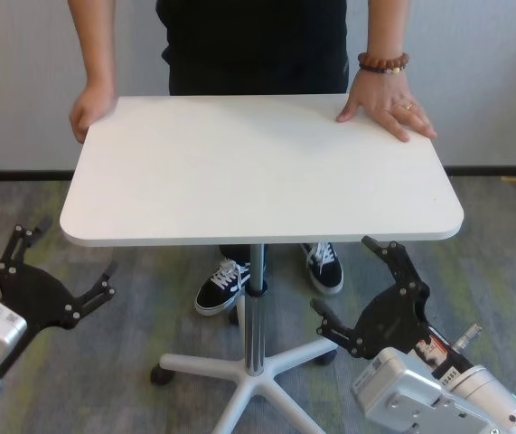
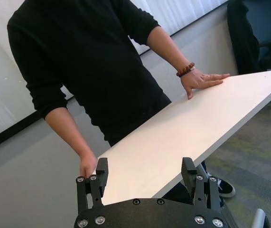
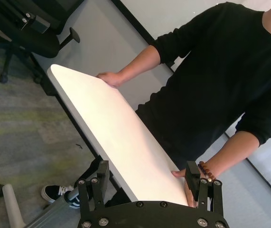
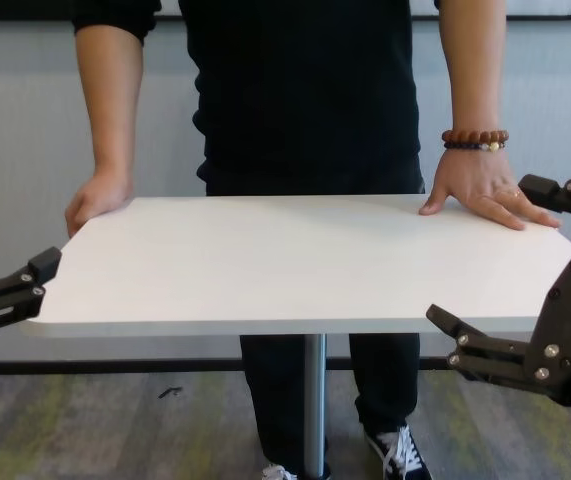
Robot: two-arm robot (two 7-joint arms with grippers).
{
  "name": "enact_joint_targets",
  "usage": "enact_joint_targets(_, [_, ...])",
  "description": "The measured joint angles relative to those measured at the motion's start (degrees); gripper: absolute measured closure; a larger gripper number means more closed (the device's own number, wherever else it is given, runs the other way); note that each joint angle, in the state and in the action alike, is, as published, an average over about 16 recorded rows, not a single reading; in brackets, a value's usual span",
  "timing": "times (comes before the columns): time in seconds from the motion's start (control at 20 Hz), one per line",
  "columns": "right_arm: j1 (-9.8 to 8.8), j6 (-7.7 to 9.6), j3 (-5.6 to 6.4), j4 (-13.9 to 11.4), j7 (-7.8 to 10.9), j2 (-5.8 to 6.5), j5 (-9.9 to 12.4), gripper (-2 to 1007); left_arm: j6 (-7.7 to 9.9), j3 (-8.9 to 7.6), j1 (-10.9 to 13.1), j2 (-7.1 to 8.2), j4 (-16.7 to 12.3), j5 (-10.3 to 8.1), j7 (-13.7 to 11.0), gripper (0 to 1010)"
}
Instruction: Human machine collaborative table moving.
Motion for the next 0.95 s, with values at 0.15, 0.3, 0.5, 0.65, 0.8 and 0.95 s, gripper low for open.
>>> enact_joint_targets(0.15, [0.0,0.01,0.01,0.0,0.02,0.01,0.0,0,0.02,0.0,0.0,0.01,0.0,-0.02,0.0,10])
enact_joint_targets(0.3, [0.0,0.02,0.02,0.0,0.04,0.02,0.1,0,0.03,0.0,0.0,0.02,0.0,-0.03,0.0,10])
enact_joint_targets(0.5, [0.0,0.04,0.02,0.0,0.06,0.02,0.1,0,0.04,0.0,0.0,0.04,-0.1,-0.04,0.0,10])
enact_joint_targets(0.65, [0.0,0.05,0.02,-0.1,0.07,0.02,0.1,0,0.05,0.0,0.0,0.05,-0.1,-0.05,0.0,10])
enact_joint_targets(0.8, [0.0,0.05,0.02,-0.1,0.07,0.02,0.1,0,0.05,0.0,0.0,0.05,-0.1,-0.05,0.0,10])
enact_joint_targets(0.95, [0.0,0.05,0.02,-0.1,0.07,0.02,0.1,0,0.05,0.0,0.0,0.05,-0.1,-0.05,0.0,10])
